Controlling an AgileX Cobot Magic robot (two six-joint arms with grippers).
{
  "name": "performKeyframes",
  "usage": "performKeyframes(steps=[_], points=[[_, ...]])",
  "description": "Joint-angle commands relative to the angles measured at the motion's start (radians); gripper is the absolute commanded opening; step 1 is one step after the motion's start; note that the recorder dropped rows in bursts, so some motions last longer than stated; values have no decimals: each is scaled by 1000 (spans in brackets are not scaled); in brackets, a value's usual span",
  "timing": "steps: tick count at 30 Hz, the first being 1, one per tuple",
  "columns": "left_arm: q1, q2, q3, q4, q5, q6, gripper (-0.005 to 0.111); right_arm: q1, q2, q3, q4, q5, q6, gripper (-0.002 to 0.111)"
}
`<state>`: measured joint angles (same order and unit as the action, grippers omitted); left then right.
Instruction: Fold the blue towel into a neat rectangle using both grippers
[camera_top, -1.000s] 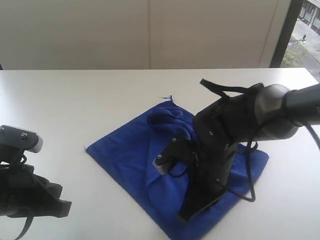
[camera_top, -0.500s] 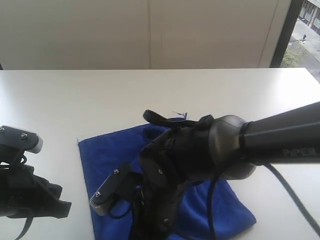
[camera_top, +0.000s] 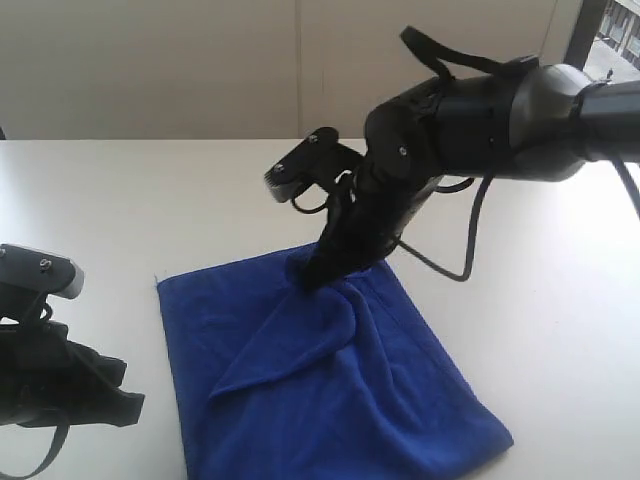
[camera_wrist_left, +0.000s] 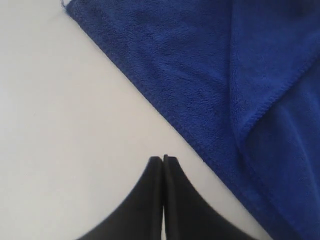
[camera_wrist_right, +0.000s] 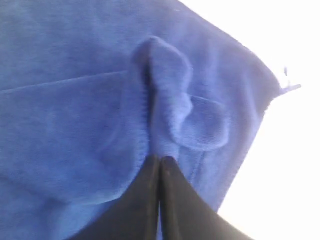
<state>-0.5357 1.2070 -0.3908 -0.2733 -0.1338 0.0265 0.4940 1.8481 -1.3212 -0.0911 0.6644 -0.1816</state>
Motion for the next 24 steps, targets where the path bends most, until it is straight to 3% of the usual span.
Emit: performKeyframes(steps=[1,14,19,24], points=[[-4,-8,6,-12,0,-6,0,-74,81,-34,28,-37,-63,0],[-4,-8,6,-12,5,-6,0,-110,337,-184,31,-42,-63,0],[-4,-8,6,-12,5,-6,0,-145,359,-192,-155,5,150,0],[-4,-8,6,-12,5,-6,0,-183,359,-192,-249,107,205,0]])
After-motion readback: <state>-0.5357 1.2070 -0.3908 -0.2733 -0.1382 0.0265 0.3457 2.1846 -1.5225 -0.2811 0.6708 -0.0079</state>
